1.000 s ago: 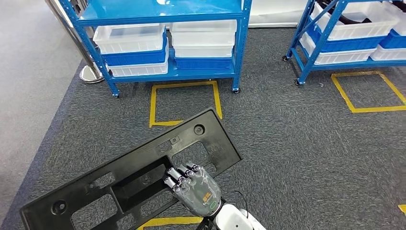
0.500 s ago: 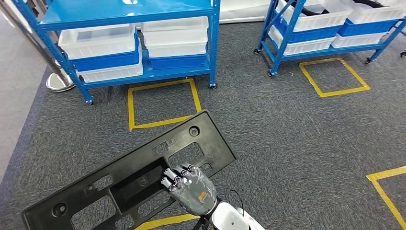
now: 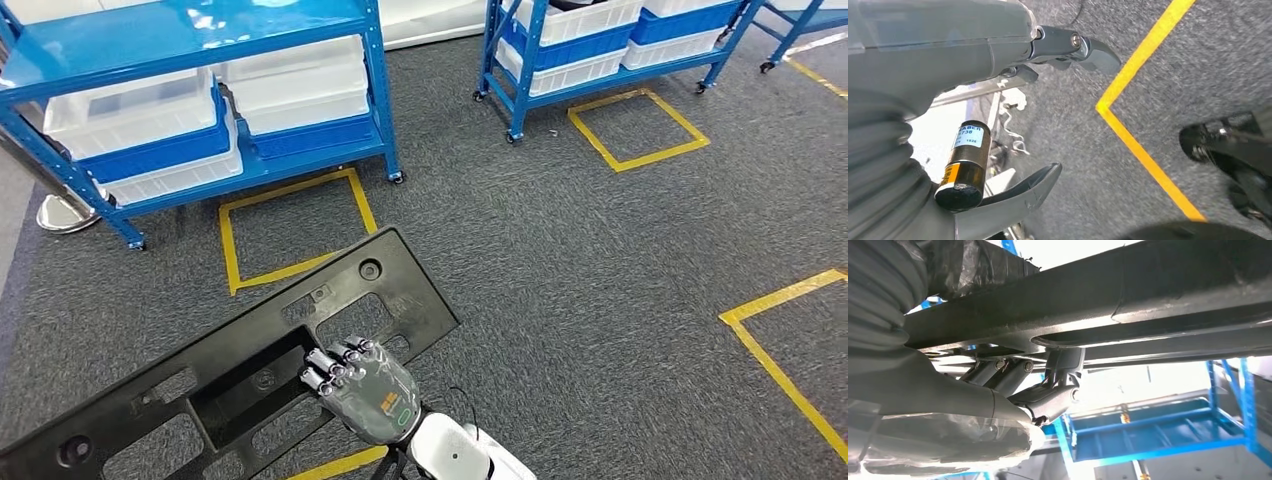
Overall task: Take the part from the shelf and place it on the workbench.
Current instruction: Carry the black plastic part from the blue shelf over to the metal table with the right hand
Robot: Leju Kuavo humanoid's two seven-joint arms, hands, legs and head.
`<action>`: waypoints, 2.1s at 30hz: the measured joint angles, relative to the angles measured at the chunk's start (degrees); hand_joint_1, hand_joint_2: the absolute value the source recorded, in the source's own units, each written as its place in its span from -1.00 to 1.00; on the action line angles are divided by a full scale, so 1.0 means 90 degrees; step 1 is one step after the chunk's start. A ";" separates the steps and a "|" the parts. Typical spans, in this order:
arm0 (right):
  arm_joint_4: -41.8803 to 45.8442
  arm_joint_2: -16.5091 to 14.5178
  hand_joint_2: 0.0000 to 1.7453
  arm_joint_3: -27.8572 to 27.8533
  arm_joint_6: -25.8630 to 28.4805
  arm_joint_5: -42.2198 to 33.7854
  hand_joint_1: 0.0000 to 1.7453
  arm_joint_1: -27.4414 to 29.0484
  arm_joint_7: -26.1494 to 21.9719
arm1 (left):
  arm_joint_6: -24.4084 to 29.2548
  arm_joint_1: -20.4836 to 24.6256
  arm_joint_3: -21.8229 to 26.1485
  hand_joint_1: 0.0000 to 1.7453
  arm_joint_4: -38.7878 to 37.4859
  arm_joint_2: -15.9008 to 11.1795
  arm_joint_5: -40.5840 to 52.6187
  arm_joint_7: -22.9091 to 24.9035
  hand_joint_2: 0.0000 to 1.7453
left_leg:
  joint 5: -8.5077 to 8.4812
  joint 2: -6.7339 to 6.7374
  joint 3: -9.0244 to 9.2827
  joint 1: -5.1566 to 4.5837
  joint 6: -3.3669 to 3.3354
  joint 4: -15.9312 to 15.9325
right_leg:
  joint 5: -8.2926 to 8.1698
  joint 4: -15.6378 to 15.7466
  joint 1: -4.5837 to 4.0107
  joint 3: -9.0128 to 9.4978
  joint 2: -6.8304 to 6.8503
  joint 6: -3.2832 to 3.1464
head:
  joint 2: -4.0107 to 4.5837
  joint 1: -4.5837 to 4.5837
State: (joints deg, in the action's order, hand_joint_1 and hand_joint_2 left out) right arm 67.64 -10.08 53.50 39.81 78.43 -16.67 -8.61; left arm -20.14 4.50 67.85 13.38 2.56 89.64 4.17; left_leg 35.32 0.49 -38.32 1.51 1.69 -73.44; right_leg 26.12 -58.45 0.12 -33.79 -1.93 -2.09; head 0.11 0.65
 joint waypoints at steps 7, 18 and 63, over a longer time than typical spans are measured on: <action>-0.0067 -0.0005 1.00 0.0065 0.0006 -0.0108 1.00 -0.0032 -0.0049 | 0.0019 -0.0022 -0.0001 -1.00 -0.0011 -0.0041 -0.0015 0.0001 1.00 | -0.0821 -0.0556 0.0773 -0.0051 -0.0243 0.1691 | -0.0060 -0.0077 -0.0030 -0.0104 -0.0538 0.0096 | 0.0000 0.0004; 0.0073 0.0167 1.00 0.0027 0.0009 0.0150 1.00 0.0100 0.0179 | 0.0236 -0.0092 0.0167 -1.00 -0.0029 0.0023 -0.0635 0.0041 1.00 | -0.0906 0.0401 0.0821 -0.0030 -0.0356 0.1842 | 0.0336 -0.1089 0.0067 -0.0569 0.0314 0.0398 | 0.0000 0.0081; 0.1068 0.0800 1.00 -0.0435 0.0001 0.0593 1.00 0.0913 0.0090 | 0.0718 -0.0460 0.0858 -1.00 -0.0033 0.0459 -0.1312 -0.0166 1.00 | -0.0005 -0.0008 0.0192 -0.0020 -0.0093 0.0118 | -0.0030 0.0037 -0.0003 0.0015 -0.0165 0.0047 | 0.0000 0.0077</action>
State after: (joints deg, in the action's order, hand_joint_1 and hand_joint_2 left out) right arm 77.25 -2.88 49.59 39.81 83.76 -8.45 -7.80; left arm -13.68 0.35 75.58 13.08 6.69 77.83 2.67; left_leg 35.27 0.42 -36.59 1.33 0.86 -72.38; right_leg 25.85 -58.12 0.09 -33.66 -3.42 -1.67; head 0.11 1.34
